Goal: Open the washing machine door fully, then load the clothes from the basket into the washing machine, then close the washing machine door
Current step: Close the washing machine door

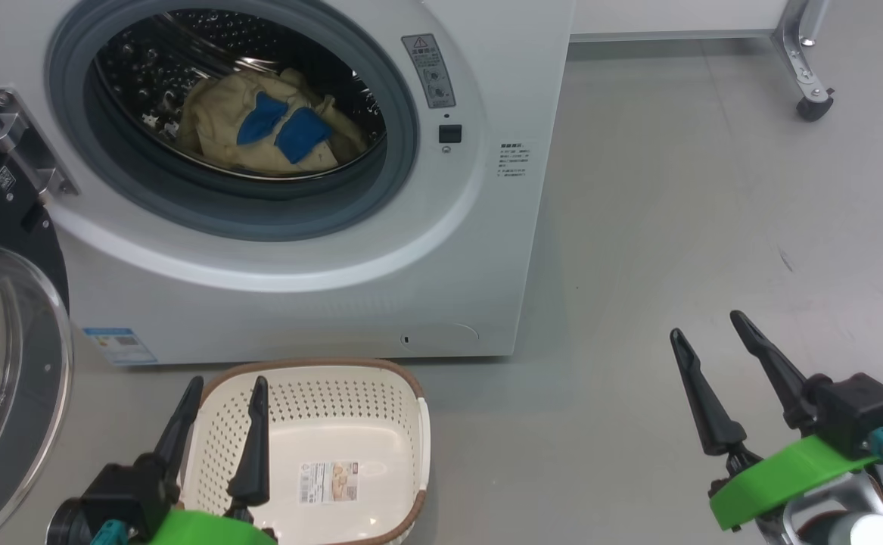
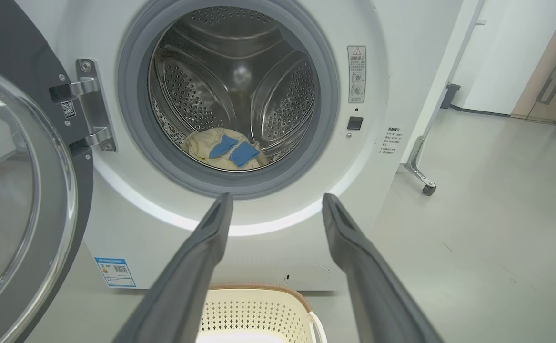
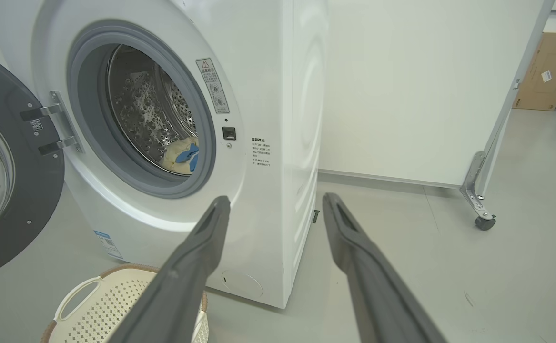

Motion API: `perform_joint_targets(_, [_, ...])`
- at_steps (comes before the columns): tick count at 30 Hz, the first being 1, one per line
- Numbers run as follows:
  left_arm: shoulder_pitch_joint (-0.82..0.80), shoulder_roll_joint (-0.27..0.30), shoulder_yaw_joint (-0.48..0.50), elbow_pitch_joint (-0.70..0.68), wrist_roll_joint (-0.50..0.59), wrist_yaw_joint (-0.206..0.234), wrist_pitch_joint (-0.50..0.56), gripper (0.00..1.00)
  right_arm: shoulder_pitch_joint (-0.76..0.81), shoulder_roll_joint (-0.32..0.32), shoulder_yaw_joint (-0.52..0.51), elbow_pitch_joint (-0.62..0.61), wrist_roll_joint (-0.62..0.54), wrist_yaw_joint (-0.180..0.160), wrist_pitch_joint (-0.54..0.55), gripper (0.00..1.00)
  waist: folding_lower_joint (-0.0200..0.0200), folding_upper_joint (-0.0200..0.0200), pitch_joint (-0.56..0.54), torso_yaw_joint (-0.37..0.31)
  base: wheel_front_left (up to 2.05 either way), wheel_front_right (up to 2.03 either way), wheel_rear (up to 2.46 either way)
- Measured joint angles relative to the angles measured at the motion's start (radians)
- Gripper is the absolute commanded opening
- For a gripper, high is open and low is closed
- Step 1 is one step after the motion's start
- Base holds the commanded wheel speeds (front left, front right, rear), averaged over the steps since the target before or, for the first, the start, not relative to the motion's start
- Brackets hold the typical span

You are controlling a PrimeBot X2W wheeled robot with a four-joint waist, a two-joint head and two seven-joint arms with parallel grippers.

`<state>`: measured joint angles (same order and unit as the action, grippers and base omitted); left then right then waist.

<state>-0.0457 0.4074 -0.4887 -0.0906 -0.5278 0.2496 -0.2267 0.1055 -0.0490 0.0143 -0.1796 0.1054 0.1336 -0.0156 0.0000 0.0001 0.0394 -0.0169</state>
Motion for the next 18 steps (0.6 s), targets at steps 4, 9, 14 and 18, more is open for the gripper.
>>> perform_joint_targets(4, [0.0,0.0,-0.001,0.0,0.0,0.0,0.003,1.0,0.002,0.0,0.0,0.0,0.0,0.0,0.0,1.0,0.0,0.0,0.001,0.002,0.0,0.0,0.0])
perform_joint_targets(9, [0.0,0.0,-0.002,0.0,0.0,0.0,0.003,1.0,0.011,0.002,-0.001,0.0,0.0,0.0,0.0,1.0,0.0,0.0,0.002,0.003,0.0,0.0,0.0])
perform_joint_targets(14, [0.0,0.0,-0.003,0.0,0.0,0.0,0.004,1.0,0.011,0.003,-0.004,0.0,-0.001,0.0,0.002,1.0,0.0,0.0,0.003,0.005,0.0,0.0,0.0])
perform_joint_targets(18, [-0.001,0.0,-0.006,0.0,0.0,0.0,0.004,1.0,0.011,0.003,-0.006,0.0,-0.002,0.0,0.004,1.0,0.0,0.0,0.004,0.006,0.0,0.0,0.0])
